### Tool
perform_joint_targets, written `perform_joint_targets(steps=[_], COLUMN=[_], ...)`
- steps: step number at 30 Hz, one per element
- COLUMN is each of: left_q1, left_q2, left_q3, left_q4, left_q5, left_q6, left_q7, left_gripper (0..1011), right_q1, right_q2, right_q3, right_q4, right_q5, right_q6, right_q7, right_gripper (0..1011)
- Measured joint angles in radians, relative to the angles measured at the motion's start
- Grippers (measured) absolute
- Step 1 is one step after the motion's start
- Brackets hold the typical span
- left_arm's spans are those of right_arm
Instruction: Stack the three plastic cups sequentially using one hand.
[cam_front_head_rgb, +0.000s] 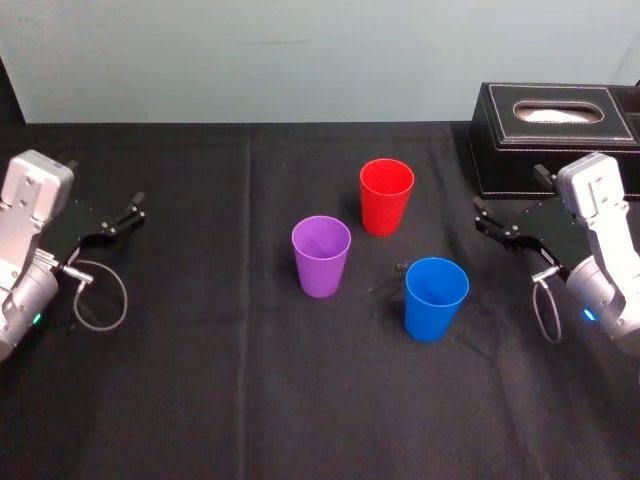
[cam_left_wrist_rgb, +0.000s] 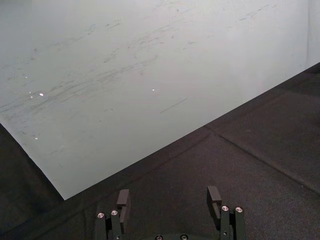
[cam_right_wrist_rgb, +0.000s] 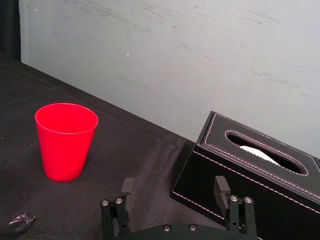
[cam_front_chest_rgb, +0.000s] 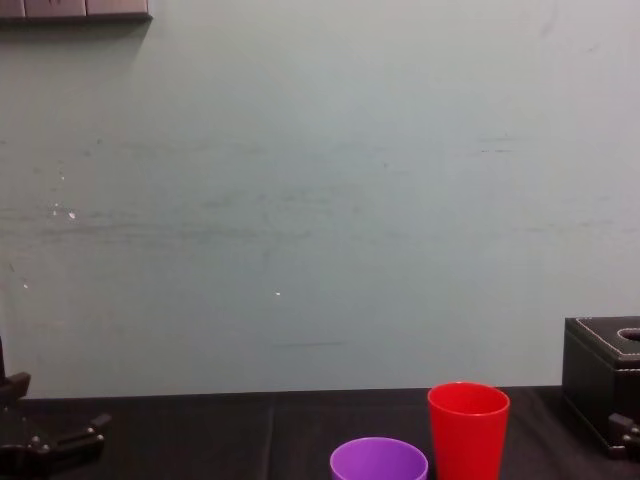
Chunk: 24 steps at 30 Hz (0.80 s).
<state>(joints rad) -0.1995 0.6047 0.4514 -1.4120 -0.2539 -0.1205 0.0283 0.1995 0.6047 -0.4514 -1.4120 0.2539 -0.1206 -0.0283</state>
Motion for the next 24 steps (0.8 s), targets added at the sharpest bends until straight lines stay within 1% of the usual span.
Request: perform_joint_targets(steps=[24], left_q1=[0.0], left_q2=[0.0], left_q3=[0.0], left_q4=[0.0], left_q5=[0.0], left_q6=[0.0], left_q7=[0.0], left_gripper=[1005], right_q1=[0.0], right_q2=[0.0], right_q3=[0.0], right_q4=[0.0], right_q5=[0.0], right_q6=[0.0], right_q7=[0.0], right_gripper=[1004])
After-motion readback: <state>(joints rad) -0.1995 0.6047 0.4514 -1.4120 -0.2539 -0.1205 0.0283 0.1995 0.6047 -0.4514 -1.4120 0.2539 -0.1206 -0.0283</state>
